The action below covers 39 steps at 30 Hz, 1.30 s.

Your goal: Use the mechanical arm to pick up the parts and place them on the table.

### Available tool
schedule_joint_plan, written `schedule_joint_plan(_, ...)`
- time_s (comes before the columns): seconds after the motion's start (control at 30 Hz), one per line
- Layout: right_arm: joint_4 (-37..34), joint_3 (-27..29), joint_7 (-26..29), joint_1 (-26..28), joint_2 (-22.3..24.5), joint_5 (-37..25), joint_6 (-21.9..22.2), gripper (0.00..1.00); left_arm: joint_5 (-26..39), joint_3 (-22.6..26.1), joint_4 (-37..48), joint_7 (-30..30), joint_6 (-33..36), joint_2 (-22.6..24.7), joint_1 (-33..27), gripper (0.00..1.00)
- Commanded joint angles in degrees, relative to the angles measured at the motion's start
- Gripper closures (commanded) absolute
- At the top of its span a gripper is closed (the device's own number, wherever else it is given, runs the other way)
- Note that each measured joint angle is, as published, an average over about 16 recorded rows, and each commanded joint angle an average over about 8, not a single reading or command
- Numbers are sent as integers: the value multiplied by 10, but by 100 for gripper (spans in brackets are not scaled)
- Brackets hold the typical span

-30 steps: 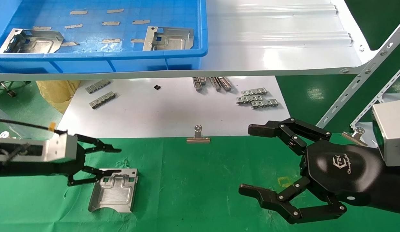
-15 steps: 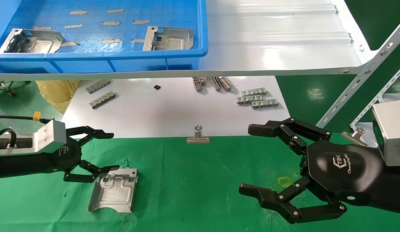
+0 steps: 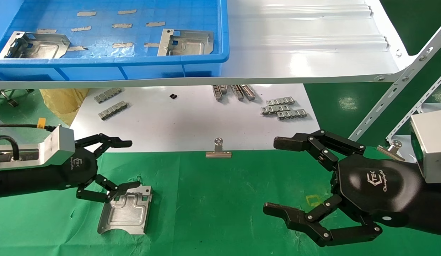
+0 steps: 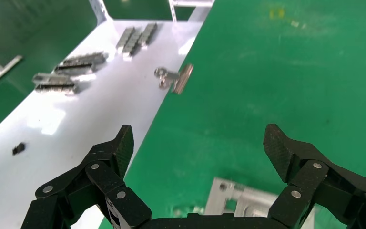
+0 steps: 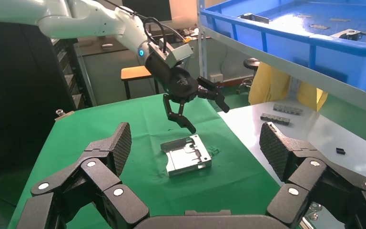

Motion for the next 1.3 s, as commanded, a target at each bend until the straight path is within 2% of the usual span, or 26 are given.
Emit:
schedule_joint_plan(0.03, 0, 0, 0, 0, 0, 0, 0, 0, -6, -11, -23, -15, -2, -5, 11, 0)
schedule_joint_plan(1.3, 0, 0, 0, 0, 0, 0, 0, 0, -121, -216, -464, -307, -41, -92, 229, 0)
